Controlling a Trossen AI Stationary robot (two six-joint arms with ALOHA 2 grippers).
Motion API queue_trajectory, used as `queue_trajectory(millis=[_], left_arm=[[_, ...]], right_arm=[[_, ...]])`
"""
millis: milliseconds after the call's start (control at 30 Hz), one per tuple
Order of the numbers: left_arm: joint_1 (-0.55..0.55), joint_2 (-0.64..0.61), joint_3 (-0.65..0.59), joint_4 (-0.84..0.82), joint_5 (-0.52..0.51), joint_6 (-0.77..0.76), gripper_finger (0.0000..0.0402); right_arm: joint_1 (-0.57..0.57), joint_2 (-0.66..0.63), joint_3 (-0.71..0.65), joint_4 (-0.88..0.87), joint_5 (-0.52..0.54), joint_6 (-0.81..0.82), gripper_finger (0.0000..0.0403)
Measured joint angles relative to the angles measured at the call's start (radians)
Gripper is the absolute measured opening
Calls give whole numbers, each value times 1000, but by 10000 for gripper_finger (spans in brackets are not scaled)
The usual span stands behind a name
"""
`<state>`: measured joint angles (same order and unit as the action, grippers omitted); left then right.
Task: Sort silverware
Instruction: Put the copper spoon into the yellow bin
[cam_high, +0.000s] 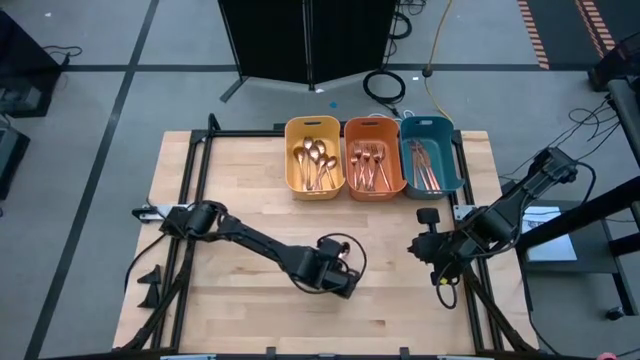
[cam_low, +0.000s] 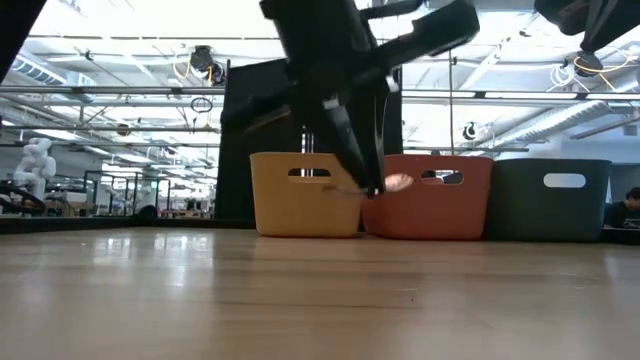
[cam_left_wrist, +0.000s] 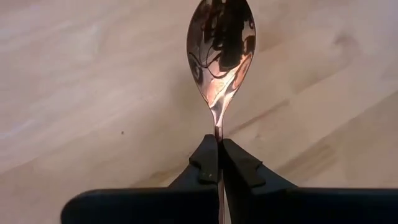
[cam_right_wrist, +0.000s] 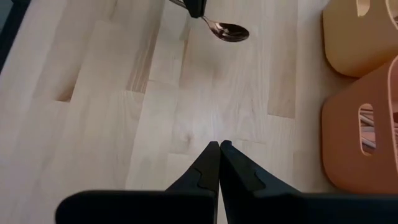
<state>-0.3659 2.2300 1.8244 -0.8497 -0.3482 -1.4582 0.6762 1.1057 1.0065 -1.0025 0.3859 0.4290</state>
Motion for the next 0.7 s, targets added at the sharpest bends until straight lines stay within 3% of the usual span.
queue_trajectory(millis=[233,400,600,700], left_arm=[[37,-102,49,-33,-76,-17,0],[141,-240,48,-164,-155,-31,0],[415,-352,50,-221,-54,287,0],[574,-349,47,-214,64,495,0]], right_arm=[[0,-44,0,-4,4,0,0],[-1,-54,0,19,23,-23,0],[-60,-54,0,144,165,-147,0],[-158,-53,0,269,159,-238,0]])
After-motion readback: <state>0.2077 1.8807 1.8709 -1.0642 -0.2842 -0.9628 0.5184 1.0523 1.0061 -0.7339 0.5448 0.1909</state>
